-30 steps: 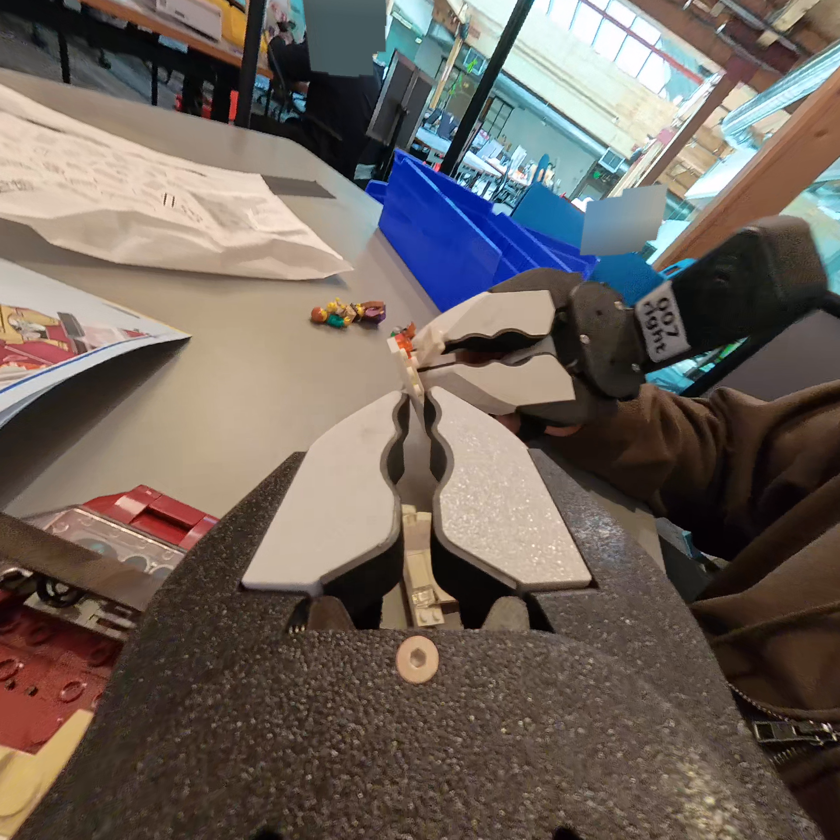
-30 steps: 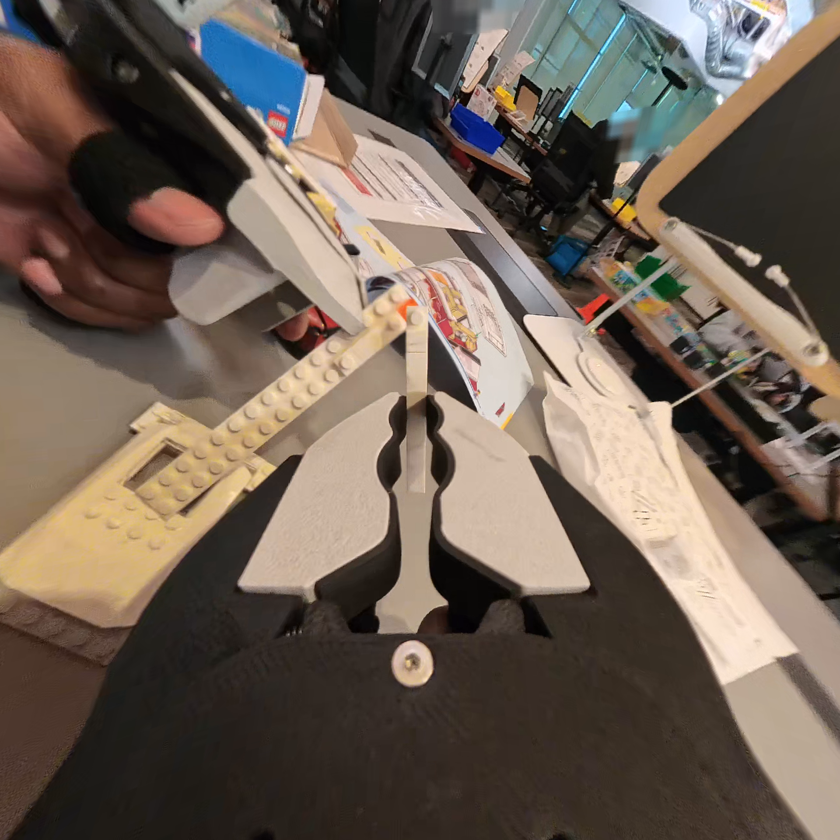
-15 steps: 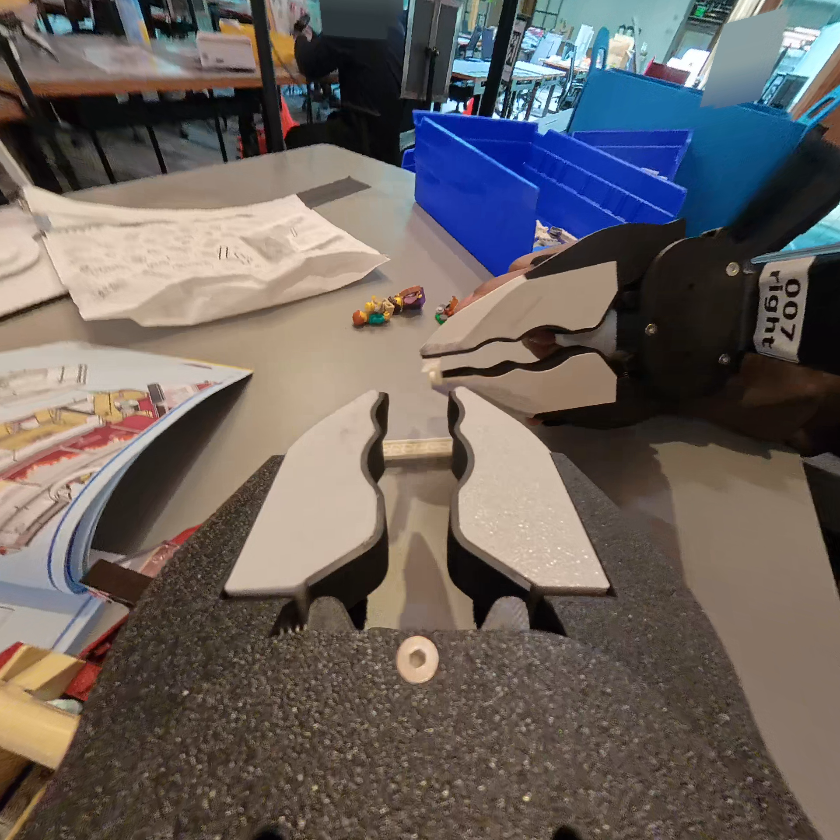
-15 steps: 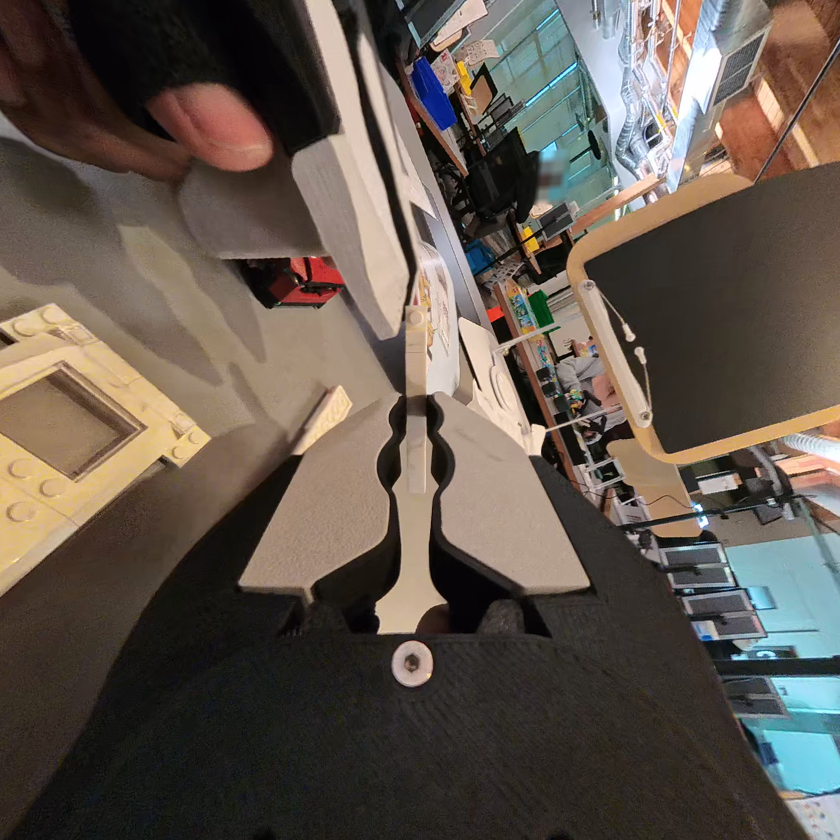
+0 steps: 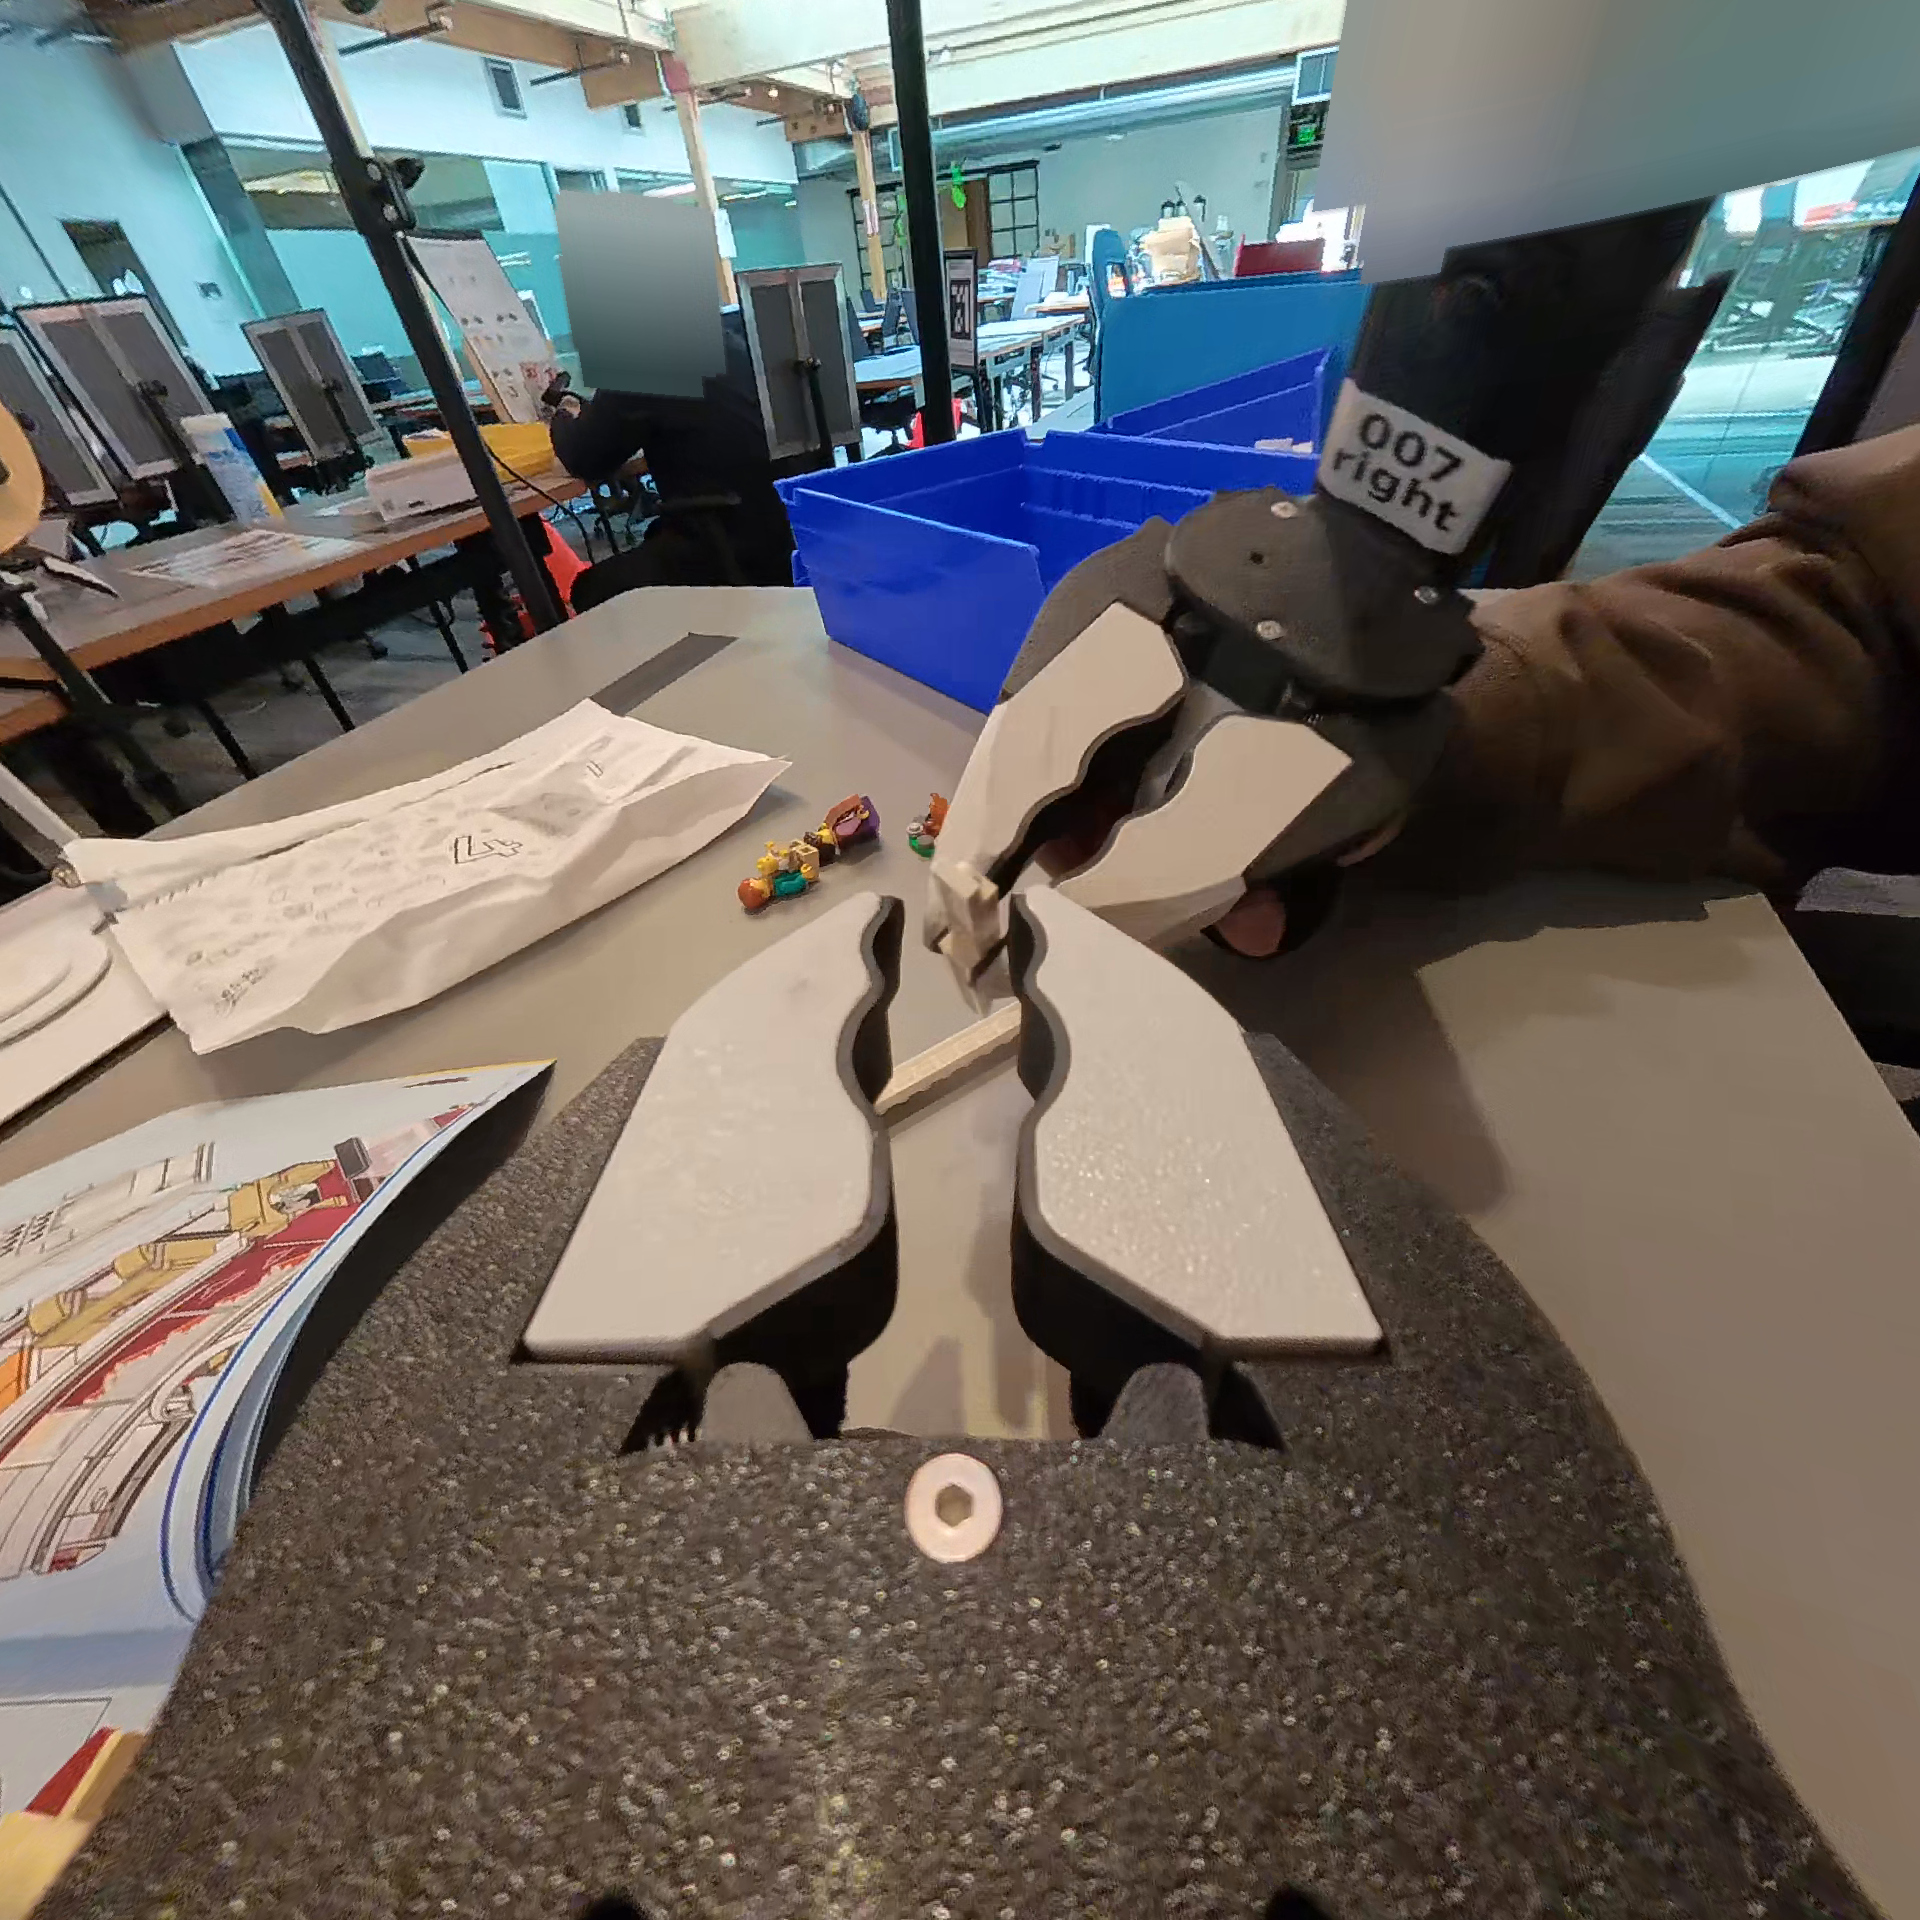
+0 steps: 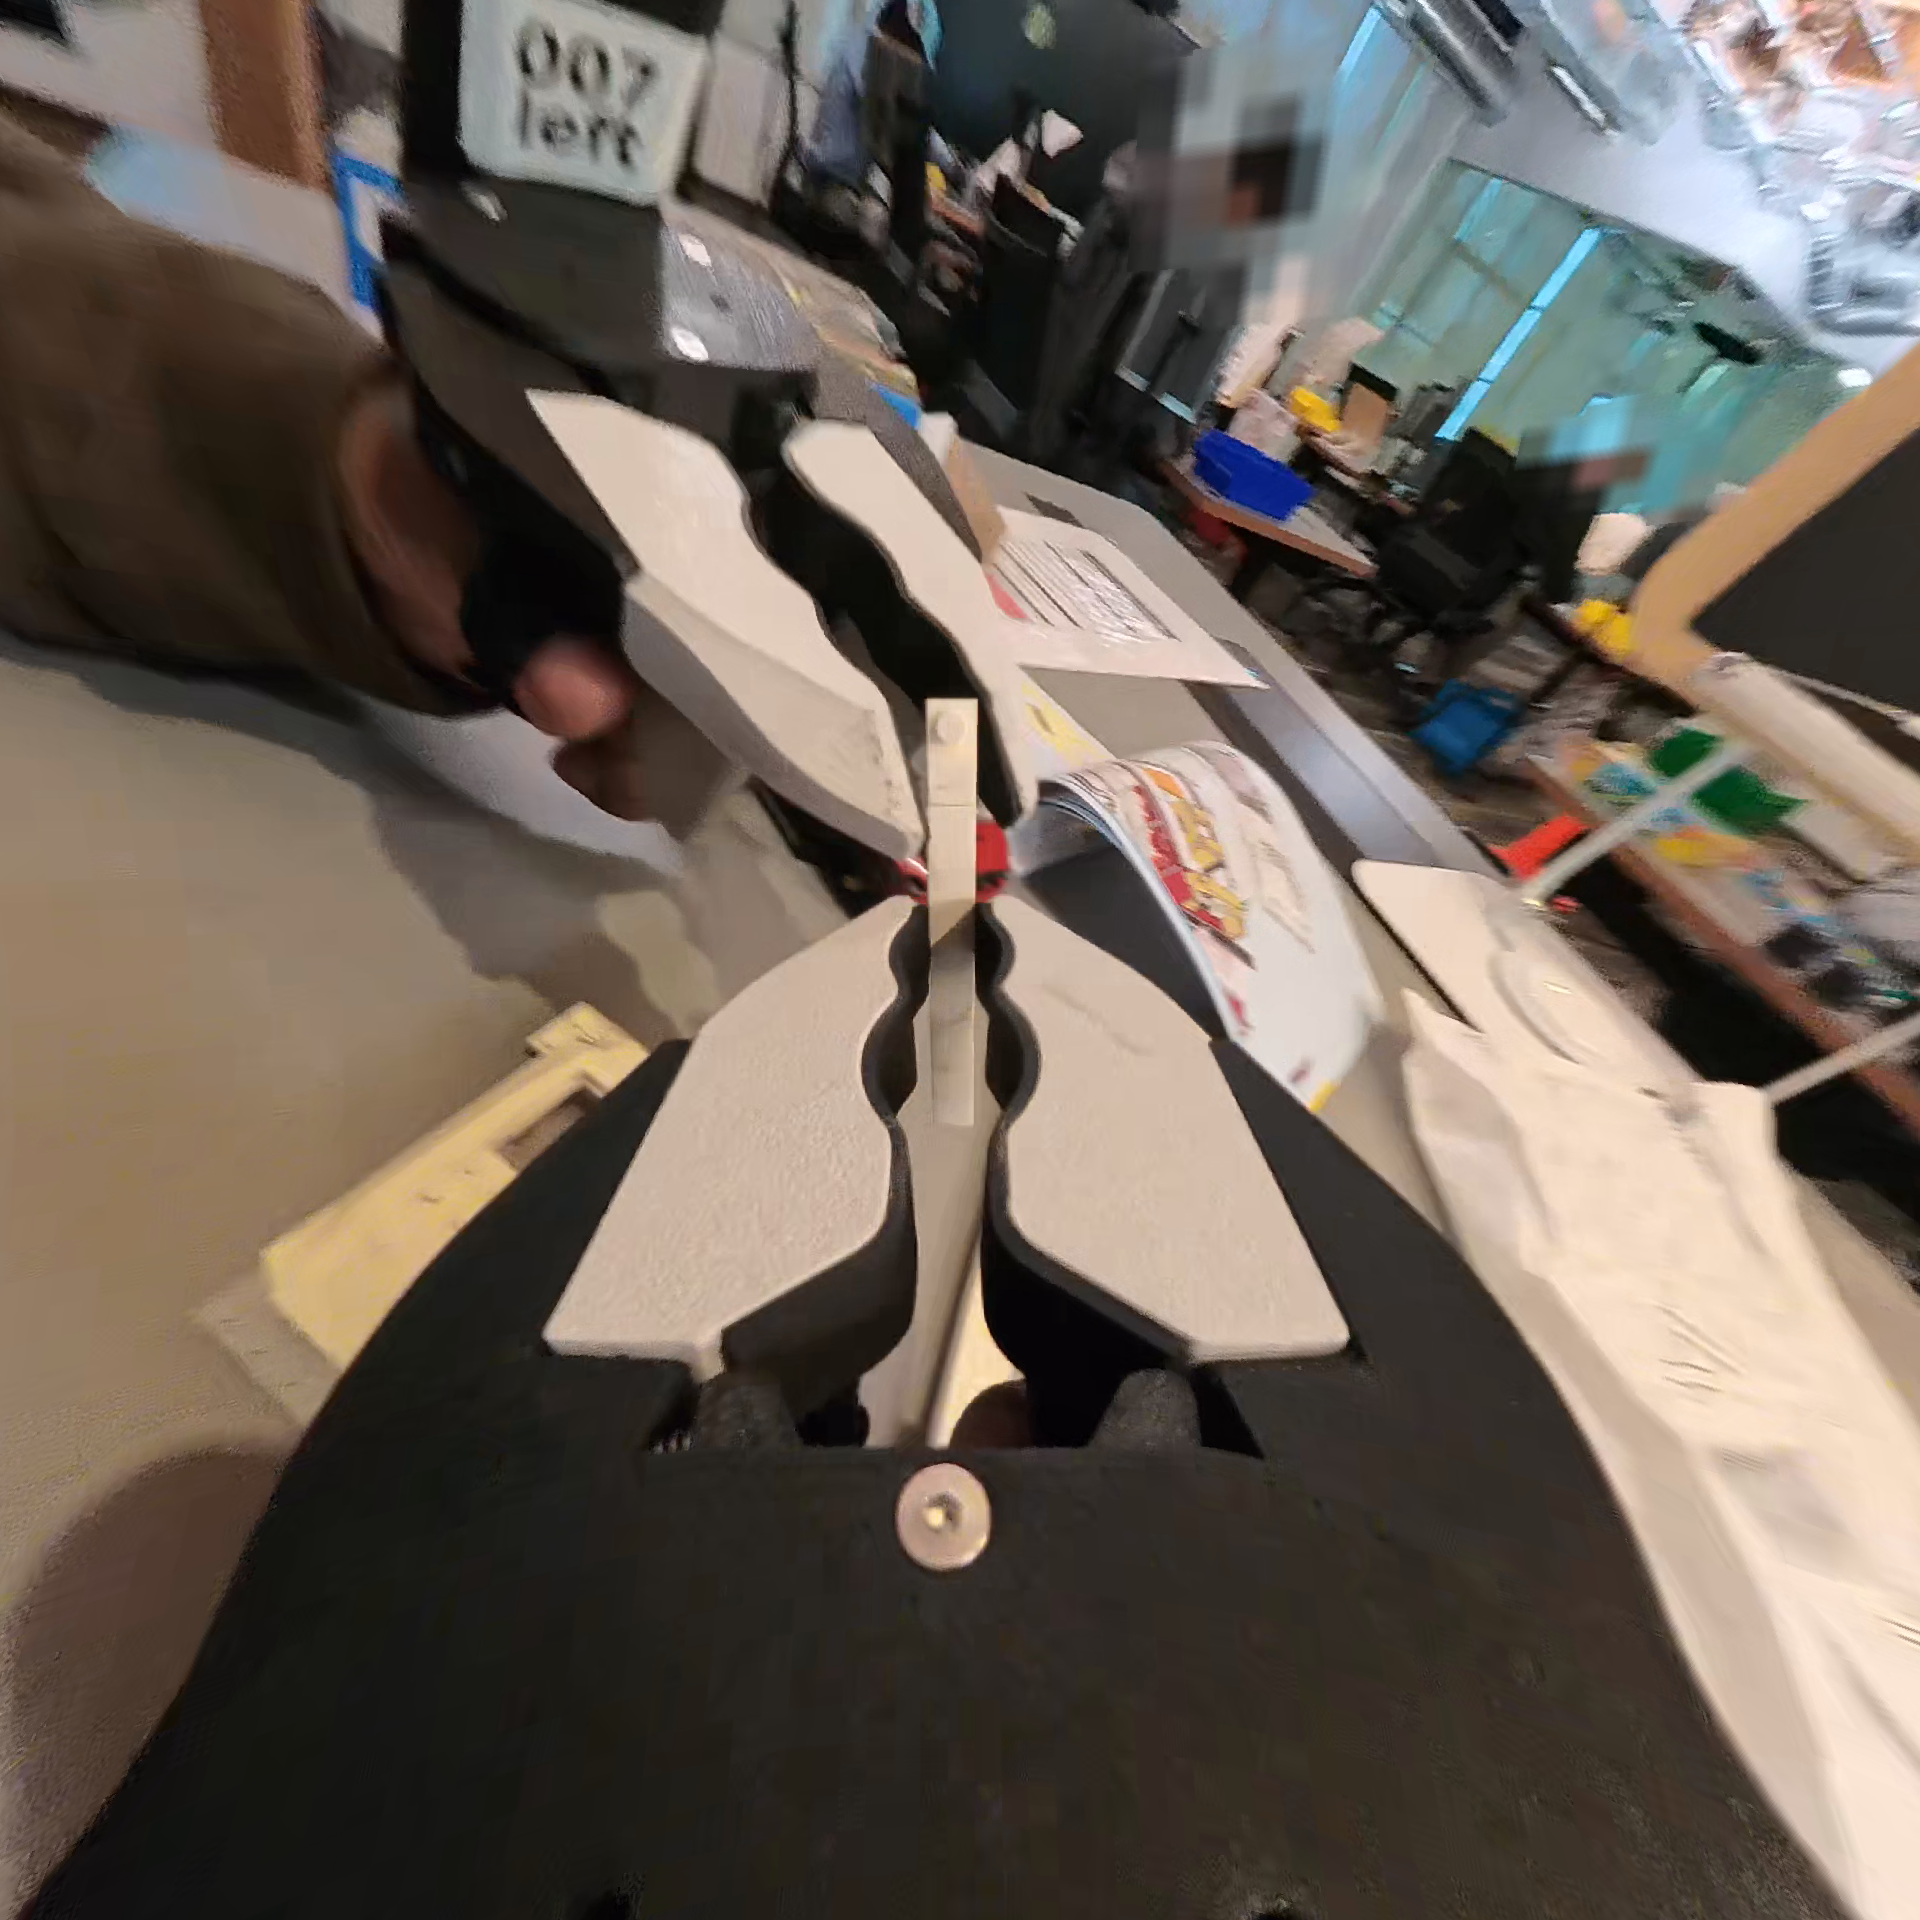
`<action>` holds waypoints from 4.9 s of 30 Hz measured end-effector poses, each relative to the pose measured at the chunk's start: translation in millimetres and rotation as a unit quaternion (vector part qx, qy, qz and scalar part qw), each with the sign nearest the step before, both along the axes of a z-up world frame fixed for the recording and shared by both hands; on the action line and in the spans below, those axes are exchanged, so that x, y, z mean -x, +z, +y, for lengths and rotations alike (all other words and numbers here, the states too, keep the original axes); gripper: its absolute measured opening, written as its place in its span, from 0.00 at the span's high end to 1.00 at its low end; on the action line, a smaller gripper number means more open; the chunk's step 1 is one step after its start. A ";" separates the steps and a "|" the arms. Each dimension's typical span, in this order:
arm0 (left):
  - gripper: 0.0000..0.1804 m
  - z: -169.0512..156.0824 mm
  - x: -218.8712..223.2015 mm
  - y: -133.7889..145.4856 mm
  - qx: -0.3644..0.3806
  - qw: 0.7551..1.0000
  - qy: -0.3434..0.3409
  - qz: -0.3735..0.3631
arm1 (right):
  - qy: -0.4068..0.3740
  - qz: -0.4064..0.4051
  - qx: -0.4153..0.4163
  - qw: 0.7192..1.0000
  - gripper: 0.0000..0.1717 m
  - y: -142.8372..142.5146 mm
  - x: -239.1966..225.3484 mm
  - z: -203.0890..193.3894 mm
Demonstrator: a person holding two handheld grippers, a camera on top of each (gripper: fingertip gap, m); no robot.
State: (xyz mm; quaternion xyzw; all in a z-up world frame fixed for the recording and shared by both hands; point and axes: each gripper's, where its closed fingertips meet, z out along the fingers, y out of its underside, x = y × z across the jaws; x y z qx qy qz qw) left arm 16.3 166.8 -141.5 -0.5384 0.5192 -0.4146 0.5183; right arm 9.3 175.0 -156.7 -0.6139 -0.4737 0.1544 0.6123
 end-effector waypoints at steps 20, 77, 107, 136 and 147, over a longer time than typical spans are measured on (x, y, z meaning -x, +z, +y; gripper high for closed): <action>0.95 -16.9 4.7 31.2 0.102 0.986 -0.069 -0.116 | 0.099 0.119 0.136 0.979 0.95 2.5 12.6 -19.9; 0.96 -53.0 -5.8 -11.8 0.082 0.982 -0.168 0.032 | 0.191 0.122 0.130 0.965 0.95 31.3 3.5 -53.3; 0.96 -59.7 -0.2 -5.1 0.111 0.973 -0.198 0.037 | 0.224 0.100 0.164 0.955 0.94 21.8 -5.6 -63.2; 0.95 -79.1 0.8 -11.4 0.266 0.921 -0.280 0.044 | 0.276 0.078 0.177 0.942 0.95 17.6 -7.1 -80.1; 0.96 -65.6 -2.1 -9.0 0.207 0.951 -0.227 0.036 | 0.247 0.113 0.188 0.944 0.95 20.7 -9.7 -67.9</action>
